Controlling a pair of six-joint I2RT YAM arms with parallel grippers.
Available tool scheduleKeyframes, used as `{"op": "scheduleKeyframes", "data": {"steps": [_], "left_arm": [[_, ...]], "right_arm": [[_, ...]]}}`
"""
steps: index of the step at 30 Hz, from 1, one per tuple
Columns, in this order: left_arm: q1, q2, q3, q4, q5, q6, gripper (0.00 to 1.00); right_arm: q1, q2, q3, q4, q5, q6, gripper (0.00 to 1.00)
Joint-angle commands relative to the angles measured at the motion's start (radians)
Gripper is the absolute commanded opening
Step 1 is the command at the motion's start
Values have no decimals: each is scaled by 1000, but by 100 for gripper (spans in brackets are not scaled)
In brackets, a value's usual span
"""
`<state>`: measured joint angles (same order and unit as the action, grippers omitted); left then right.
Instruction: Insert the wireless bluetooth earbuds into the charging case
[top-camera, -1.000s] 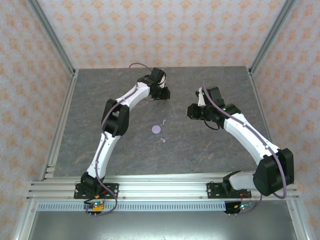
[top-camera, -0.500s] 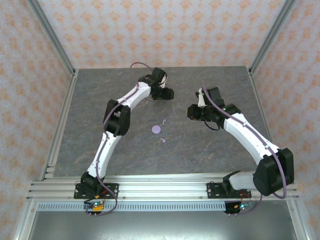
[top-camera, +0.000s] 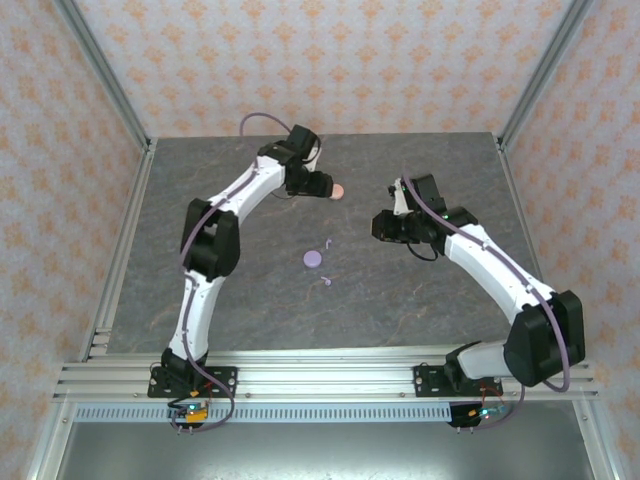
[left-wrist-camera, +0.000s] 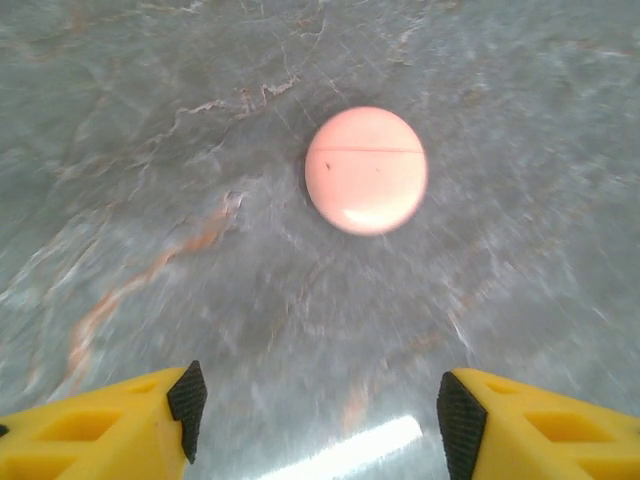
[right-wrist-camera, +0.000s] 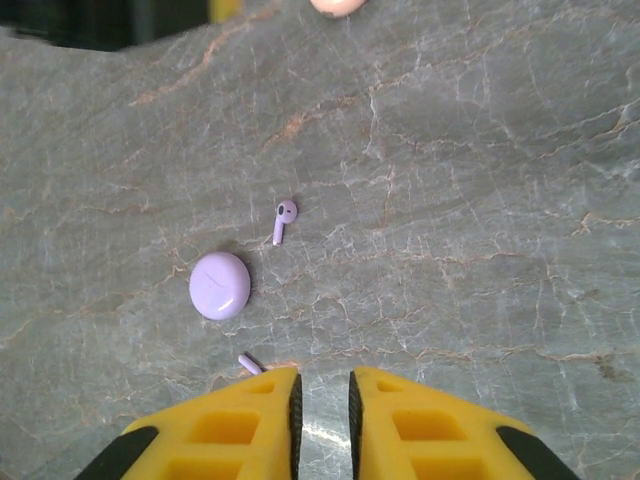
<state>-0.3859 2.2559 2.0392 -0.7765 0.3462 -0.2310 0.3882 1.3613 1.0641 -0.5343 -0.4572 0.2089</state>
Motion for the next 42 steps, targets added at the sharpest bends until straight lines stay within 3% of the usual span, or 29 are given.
{"op": "scheduleKeyframes", "data": {"steps": [1,6,10,19,25,42], "left_arm": [[1,-155,-124,10,-36,15,61],[1,-331,-398,96,-52,-21,53],[2,-432,-585,156,-40,-70,40],[0,-523,-881,299,-19,-167,25],[-6,-524,-951,345,8,-193,22],[-66,-454,-933,341,11,-223,15]], "right_arm": [[9,37,6,10,-29,10,22],[37,118,24,21,-47,17,23],[81,177,37,41,-57,27,23],[138,296,25,142,-122,73,23],[164,355,21,210,-169,116,23],[216,509,134,149,-173,111,16]]}}
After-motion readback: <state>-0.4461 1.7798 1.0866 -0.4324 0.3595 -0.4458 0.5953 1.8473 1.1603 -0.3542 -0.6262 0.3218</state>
